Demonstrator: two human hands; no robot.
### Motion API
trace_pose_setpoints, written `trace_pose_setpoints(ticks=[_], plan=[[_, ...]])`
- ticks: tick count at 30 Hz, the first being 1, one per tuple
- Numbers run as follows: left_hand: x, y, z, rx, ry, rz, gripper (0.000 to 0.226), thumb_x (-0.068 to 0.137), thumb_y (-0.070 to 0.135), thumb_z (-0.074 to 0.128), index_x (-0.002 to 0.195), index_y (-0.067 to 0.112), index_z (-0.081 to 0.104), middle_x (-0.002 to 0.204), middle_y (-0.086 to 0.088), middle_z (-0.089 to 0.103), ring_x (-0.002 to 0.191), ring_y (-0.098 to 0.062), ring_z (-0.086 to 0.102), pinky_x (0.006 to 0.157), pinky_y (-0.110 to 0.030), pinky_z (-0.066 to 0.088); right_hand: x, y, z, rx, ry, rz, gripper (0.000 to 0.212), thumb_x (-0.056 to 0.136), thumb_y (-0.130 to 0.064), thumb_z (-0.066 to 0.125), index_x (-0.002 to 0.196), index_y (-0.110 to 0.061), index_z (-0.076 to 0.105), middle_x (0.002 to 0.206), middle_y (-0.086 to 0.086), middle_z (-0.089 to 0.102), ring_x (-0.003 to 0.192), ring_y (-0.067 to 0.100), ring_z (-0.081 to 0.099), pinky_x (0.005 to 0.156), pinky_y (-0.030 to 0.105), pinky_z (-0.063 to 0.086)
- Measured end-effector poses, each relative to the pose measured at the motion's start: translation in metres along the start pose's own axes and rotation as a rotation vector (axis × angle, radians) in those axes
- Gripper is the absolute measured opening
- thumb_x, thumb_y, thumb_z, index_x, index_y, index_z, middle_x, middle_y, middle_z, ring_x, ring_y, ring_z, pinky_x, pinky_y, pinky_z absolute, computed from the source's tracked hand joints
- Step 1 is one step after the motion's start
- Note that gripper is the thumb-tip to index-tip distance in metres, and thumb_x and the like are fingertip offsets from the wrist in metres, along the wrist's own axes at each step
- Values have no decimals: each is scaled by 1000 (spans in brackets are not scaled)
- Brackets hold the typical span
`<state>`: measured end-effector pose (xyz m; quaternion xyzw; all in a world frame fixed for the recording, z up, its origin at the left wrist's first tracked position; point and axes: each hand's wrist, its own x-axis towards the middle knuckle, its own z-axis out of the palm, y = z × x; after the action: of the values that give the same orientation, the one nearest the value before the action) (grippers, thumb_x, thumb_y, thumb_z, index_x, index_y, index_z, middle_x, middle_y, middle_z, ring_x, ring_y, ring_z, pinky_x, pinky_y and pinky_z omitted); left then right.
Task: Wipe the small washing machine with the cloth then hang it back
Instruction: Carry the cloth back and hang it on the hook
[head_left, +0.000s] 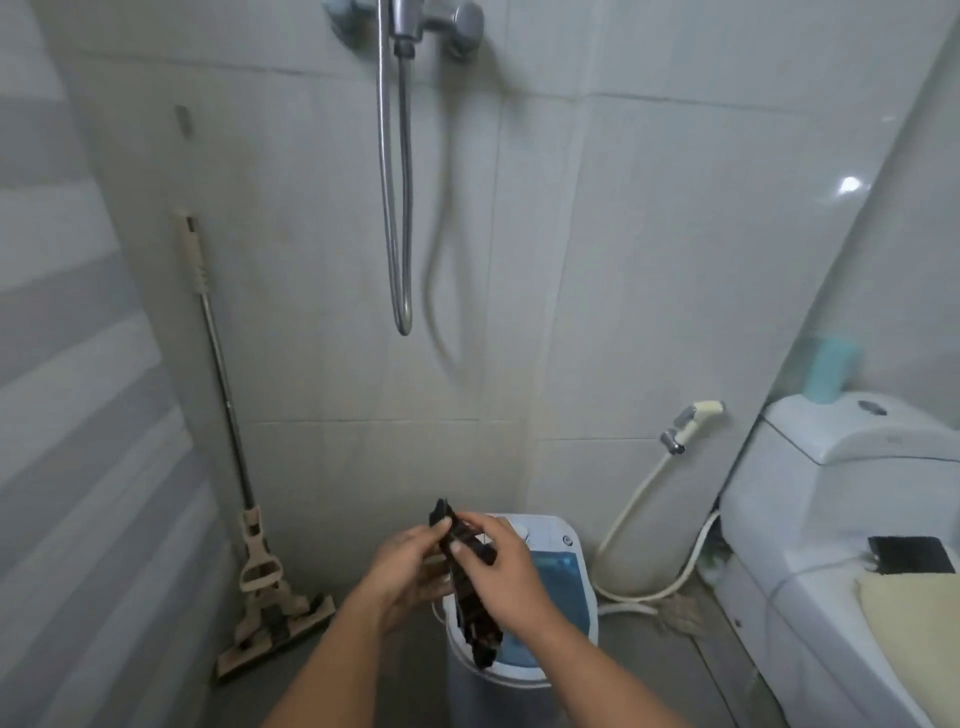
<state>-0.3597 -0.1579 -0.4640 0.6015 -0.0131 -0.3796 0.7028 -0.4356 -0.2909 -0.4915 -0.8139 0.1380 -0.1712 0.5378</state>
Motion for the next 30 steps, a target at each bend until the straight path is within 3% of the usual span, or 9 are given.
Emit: trace_pose_setpoints(ticks=[3, 9, 13, 17, 20, 22, 25, 28, 30], plan=[[-28, 36, 7, -19, 48, 107, 21, 89, 30, 69, 100, 12, 72, 96, -8, 75, 85, -22, 71, 68, -33, 58, 4, -34, -7, -50, 118, -10, 30, 93, -38, 70, 121, -29, 71, 114, -13, 69, 107, 0, 64, 100, 30, 51], [-76, 100, 17, 4, 78, 309, 14, 92, 25, 66, 98, 13, 71, 93, -7, 79, 74, -11, 74, 72, -35, 59, 14, -115, -19, -321, 240, -224, 17, 88, -42, 72, 101, -32, 78, 95, -16, 59, 92, 8, 61, 84, 33, 52], [-102, 142, 15, 29, 87, 432, 23, 93, 30, 64, 110, 15, 71, 103, -4, 77, 84, -14, 73, 76, -36, 60, 27, -183, -29, -201, 205, -293, 9, 88, -35, 71, 89, -27, 74, 85, -13, 70, 80, 5, 67, 77, 37, 57], [-124, 180, 3, 225, 186, 606, 37, 89, 33, 69, 125, 28, 63, 117, 3, 68, 108, -13, 63, 91, -37, 54, 42, -248, -45, -109, 217, -352, 5, 91, -31, 69, 89, -27, 69, 83, -11, 72, 78, 4, 69, 76, 36, 60], [-135, 200, -3, 294, 257, 739, 33, 84, 25, 75, 115, 19, 66, 112, 1, 69, 101, -10, 65, 80, -26, 49, 52, -284, -56, -40, 254, -391, 4, 91, -27, 71, 88, -27, 68, 84, -11, 72, 80, 4, 69, 78, 34, 60], [-141, 211, -4, 305, 248, 756, 26, 82, 19, 77, 104, 13, 65, 100, -3, 74, 90, -12, 67, 74, -24, 47, 55, -301, -62, 3, 272, -412, 7, 89, -24, 74, 86, -28, 69, 85, -10, 72, 81, 4, 69, 79, 32, 60], [-145, 223, -4, 233, 187, 707, 27, 82, 13, 76, 103, 11, 58, 81, -3, 71, 84, -20, 70, 80, -38, 51, 59, -316, -69, 80, 266, -412, 14, 88, -19, 76, 90, -31, 70, 88, -7, 72, 82, 9, 70, 79, 36, 62], [-146, 234, -2, 101, 139, 644, 19, 88, 4, 67, 105, 9, 61, 74, -3, 69, 67, -15, 68, 88, -45, 56, 60, -321, -76, 144, 224, -386, 23, 87, -15, 78, 101, -32, 70, 96, -2, 73, 85, 17, 73, 81, 42, 63], [-148, 238, 0, 131, 99, 601, 8, 88, 5, 64, 96, 8, 66, 72, -6, 67, 63, -13, 65, 88, -45, 57, 58, -321, -80, 157, 202, -371, 30, 87, -13, 79, 112, -28, 70, 98, 0, 72, 86, 21, 73, 81, 42, 63]])
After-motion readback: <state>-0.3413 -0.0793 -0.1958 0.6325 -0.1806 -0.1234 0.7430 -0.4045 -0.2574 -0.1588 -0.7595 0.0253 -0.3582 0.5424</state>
